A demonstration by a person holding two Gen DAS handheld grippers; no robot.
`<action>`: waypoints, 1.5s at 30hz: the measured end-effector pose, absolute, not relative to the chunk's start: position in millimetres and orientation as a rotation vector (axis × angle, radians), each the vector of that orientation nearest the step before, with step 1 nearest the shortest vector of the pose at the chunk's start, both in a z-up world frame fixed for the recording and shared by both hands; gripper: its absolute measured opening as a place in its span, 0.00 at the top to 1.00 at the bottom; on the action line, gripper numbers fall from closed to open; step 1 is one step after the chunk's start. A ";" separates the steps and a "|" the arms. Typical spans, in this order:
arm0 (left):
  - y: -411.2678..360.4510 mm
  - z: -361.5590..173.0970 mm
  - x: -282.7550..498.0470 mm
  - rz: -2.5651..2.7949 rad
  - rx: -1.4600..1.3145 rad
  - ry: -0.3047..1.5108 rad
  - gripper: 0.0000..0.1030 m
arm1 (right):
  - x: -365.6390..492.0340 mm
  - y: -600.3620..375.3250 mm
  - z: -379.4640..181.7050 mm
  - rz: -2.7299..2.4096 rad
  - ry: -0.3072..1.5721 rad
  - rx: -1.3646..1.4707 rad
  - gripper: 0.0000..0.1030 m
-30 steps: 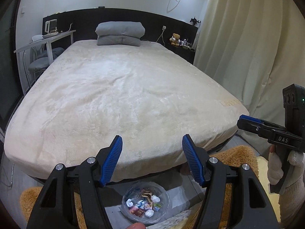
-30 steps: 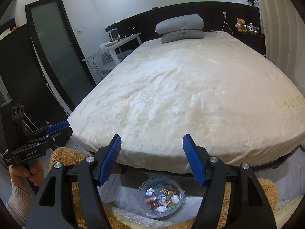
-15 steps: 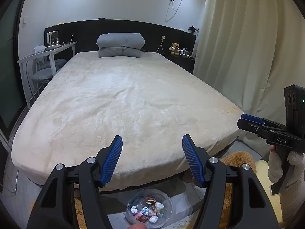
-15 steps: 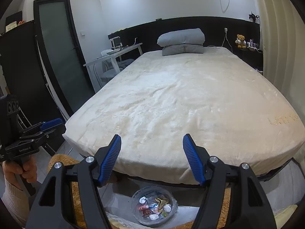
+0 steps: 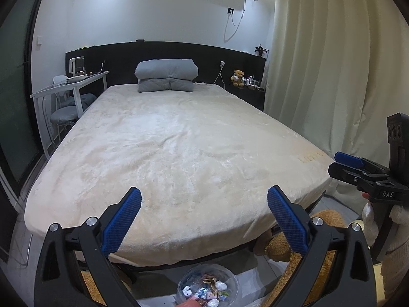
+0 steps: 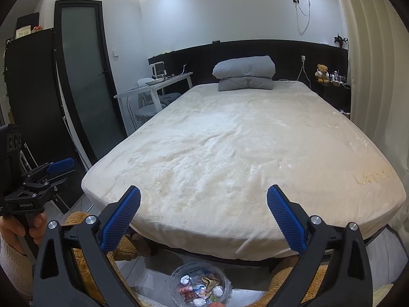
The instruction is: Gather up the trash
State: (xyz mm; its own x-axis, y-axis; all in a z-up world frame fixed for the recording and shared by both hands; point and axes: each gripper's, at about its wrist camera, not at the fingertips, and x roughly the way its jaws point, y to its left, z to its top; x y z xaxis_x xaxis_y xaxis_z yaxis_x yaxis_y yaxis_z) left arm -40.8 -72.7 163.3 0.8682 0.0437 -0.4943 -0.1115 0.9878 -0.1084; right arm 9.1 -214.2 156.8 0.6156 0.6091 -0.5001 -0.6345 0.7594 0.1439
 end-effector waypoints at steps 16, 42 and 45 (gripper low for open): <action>-76.6 168.6 -44.8 0.106 -0.109 0.498 0.06 | 7.6 -215.7 161.6 0.720 0.544 -0.055 0.05; -83.0 169.9 -46.3 0.121 -0.092 0.493 0.06 | 6.8 -217.0 162.7 0.718 0.542 -0.053 0.05; -81.1 169.8 -46.7 0.123 -0.093 0.494 0.06 | 7.1 -217.2 163.8 0.716 0.542 -0.058 0.05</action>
State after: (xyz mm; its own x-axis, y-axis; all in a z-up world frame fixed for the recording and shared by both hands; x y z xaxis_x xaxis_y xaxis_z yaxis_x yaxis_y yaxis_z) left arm -46.7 -81.1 169.8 0.8734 0.0952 -0.4776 -0.1403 0.9883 -0.0596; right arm 7.1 -217.2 163.8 0.6233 0.6088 -0.4907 -0.6380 0.7588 0.1310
